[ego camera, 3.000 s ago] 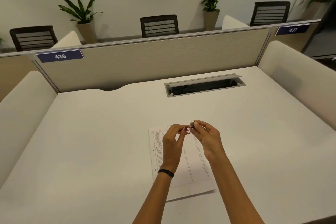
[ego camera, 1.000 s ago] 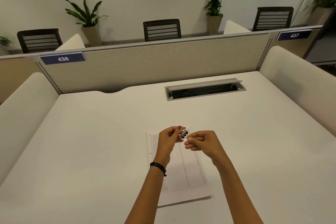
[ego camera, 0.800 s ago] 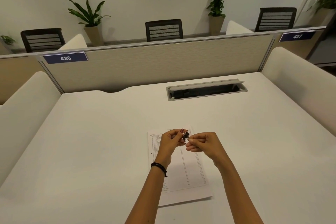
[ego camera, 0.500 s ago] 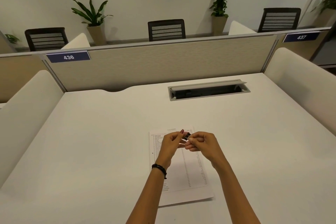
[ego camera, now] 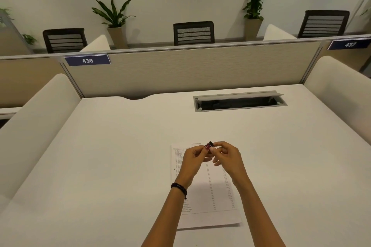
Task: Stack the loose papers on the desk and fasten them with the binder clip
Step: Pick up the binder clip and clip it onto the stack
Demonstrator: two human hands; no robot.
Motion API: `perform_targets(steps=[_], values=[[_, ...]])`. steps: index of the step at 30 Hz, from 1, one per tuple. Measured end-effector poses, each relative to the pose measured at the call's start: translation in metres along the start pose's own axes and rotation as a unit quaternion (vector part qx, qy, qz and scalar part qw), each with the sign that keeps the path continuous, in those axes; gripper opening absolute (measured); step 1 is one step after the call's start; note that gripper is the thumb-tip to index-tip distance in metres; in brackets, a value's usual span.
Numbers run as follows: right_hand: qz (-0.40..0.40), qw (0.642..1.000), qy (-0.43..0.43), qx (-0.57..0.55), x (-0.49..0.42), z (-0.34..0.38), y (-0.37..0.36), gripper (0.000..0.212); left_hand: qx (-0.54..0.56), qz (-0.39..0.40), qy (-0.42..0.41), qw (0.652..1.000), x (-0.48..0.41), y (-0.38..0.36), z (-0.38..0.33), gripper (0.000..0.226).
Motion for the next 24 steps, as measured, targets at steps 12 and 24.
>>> perform_targets(steps=[12, 24], values=[[0.067, 0.997, -0.013, 0.031, -0.017, -0.016, -0.026, 0.015, 0.089, -0.030, 0.044, 0.995, -0.009, 0.025, 0.028, 0.018], [0.075, 0.996, -0.025, 0.050, -0.047, -0.051, -0.042, 0.024, 0.039, -0.088, 0.083, 0.992, -0.031, 0.049, 0.057, 0.016]])
Point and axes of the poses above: each hand's wrist, its own x-axis away from the middle knuckle, its own y-axis out of the back of the hand, z = x × y, the point moved 7 cm from there along -x, towards the middle knuckle, and after that the axes turned 8 degrees about -x, right-handed, at the moved point
